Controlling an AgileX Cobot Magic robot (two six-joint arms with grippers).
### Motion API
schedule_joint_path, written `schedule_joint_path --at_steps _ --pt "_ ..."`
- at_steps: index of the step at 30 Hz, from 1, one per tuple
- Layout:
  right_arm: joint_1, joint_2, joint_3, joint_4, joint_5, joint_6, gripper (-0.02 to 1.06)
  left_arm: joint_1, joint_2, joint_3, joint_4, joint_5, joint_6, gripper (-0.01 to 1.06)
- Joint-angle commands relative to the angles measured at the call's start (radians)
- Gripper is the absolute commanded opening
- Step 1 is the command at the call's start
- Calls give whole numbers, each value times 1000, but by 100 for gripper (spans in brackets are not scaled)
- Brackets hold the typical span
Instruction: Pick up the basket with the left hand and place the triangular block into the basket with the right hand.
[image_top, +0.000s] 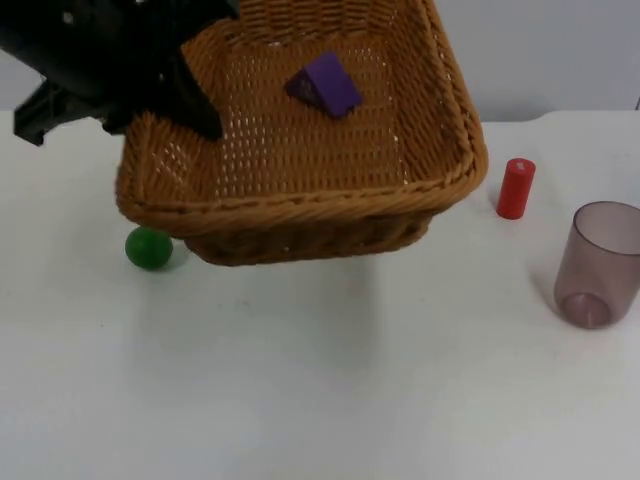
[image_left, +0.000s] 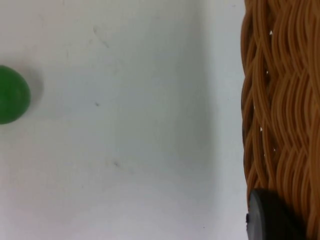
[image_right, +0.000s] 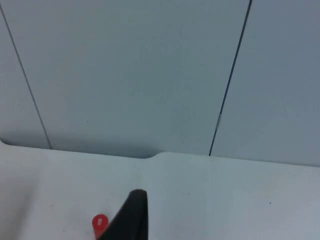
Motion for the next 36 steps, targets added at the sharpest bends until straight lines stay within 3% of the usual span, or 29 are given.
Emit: schedule_joint_path --at_steps 1,5,12,22,27,36 --pt "-7 -6 3 8 -15 -11 98 -17 27 -5 -35 -19 -10 0" --pt "-7 -6 3 5 -11 -13 98 -35 111 -5 -40 -49 -10 0" --pt "-5 -6 3 5 -4 -16 98 -64 269 -93 -42 -42 106 0" --pt "-5 -6 3 -5 7 -23 98 -68 375 -116 -82 -129 146 0" --pt "-5 -6 3 -19 7 -23 98 -68 406 -116 -146 -131 212 0" --pt "-5 -6 3 -25 3 -23 98 -68 430 -116 -163 -140 217 0"
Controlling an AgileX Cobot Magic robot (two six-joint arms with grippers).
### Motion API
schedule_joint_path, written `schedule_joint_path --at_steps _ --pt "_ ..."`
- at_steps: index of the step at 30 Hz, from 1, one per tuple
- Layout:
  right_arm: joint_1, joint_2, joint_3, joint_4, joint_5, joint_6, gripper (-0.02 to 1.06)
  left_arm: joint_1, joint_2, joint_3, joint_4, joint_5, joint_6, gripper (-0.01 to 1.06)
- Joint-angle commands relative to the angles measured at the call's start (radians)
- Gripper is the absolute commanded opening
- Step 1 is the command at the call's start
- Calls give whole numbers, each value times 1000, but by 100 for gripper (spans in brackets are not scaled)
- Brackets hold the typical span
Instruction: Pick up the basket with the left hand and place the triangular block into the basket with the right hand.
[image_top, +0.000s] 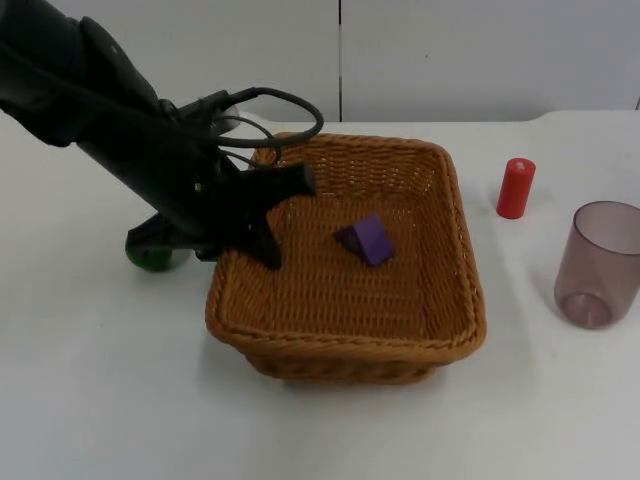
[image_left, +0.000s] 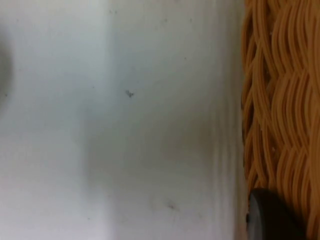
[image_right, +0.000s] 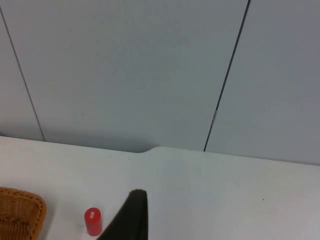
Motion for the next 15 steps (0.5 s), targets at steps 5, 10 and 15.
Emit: schedule_joint_path --at_steps 5,10,15 --pt "-5 -6 3 -8 -7 -17 98 -6 12 -6 -40 -14 -10 0" --pt "-5 -6 3 -8 -9 -19 98 -6 12 -6 -40 -6 -9 0" --pt "-5 -6 3 -8 -13 -19 98 -6 12 -6 -40 1 -9 17"
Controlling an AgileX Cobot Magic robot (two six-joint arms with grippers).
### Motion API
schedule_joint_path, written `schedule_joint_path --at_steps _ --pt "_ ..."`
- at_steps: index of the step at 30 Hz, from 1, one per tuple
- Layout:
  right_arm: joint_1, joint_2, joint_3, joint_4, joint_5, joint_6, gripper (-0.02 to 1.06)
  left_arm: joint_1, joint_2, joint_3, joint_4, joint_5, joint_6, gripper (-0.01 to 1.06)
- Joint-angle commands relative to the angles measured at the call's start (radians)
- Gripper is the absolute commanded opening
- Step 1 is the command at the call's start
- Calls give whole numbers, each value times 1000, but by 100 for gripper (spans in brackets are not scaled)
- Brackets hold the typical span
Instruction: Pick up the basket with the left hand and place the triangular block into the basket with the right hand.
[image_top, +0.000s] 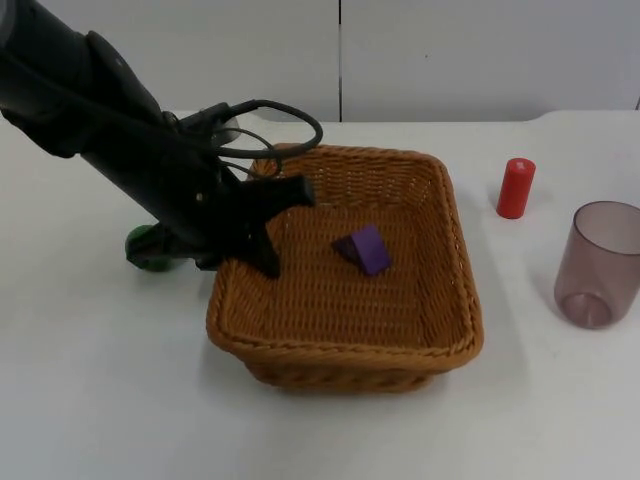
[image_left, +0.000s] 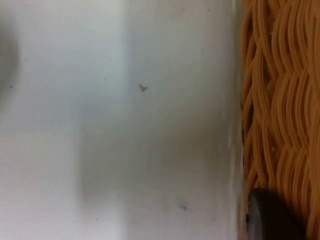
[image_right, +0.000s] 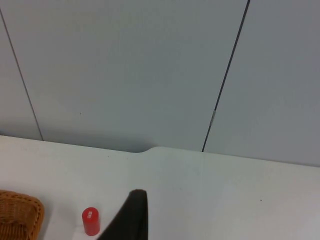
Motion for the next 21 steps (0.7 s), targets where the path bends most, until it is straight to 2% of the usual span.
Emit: schedule_joint_path --at_steps 1,2,4,7,8,9,14,18,21 --pt "-5 -6 3 0 -13 -12 98 -6 -9 -6 -36 9 -9 25" --pt "-5 -6 3 0 -13 -12 98 -6 -9 -6 -36 9 -9 25" --pt "-5 -6 3 0 -13 -12 98 -6 -9 -6 -36 9 -9 46" --pt "-5 -6 3 0 -13 -16 98 -6 -9 -6 -77 38 -9 95" --pt "-5 -6 3 0 -13 -16 98 -6 -9 -6 -77 38 -9 95" --pt "-5 -6 3 0 -13 -16 98 -6 -9 -6 -101 58 -9 105" --pt "-5 -6 3 0 -13 -16 98 -12 -16 -6 -111 90 3 105" --pt "-5 -6 3 0 -13 -16 98 -18 -54 -6 -48 95 -1 105" --pt "-5 -6 3 0 -13 -16 98 -27 -120 -4 105 69 -111 105"
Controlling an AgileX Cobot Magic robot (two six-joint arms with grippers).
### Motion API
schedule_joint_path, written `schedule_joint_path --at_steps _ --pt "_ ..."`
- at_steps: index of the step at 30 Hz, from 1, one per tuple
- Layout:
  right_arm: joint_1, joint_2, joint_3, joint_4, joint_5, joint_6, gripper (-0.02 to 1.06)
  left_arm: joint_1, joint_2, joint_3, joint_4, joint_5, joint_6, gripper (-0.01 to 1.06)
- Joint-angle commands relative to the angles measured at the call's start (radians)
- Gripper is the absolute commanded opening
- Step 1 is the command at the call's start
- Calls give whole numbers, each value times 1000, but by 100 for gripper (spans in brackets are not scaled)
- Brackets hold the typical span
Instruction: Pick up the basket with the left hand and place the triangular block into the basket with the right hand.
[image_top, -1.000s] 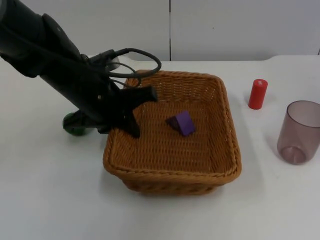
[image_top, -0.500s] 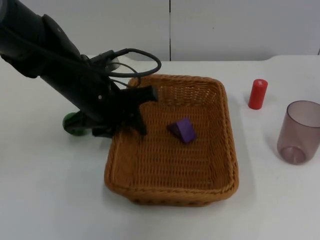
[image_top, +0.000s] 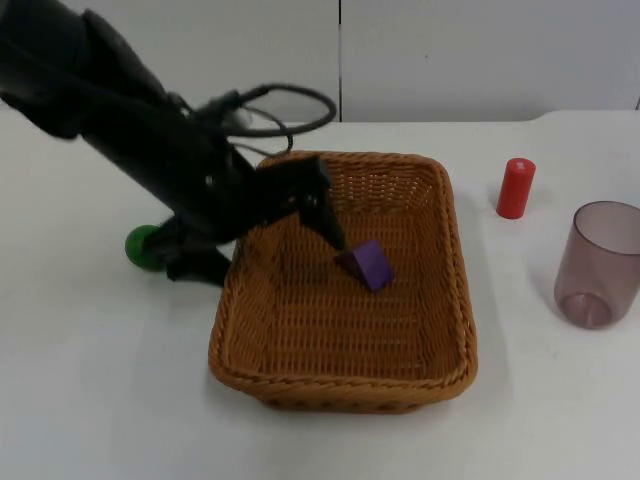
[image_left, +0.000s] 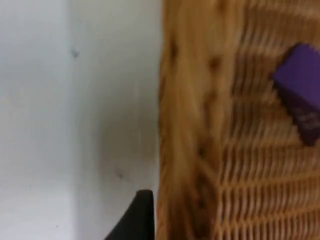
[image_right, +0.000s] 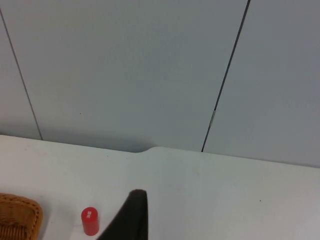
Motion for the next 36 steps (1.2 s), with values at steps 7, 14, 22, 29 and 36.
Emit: schedule_joint_path --at_steps 7,14,22,29,36 --pt "-5 -6 3 0 -13 -11 98 -20 -187 -4 587 3 -403 105" --pt "-5 -6 3 6 10 -11 98 -60 -360 41 831 -54 -551 105" --pt "-5 -6 3 6 12 -11 98 -50 -697 177 926 -147 -541 105" --pt "-5 -6 3 10 12 -11 98 144 -861 99 959 2 -504 105" --pt "-5 -6 24 29 12 -11 98 334 -894 -60 641 119 -170 105"
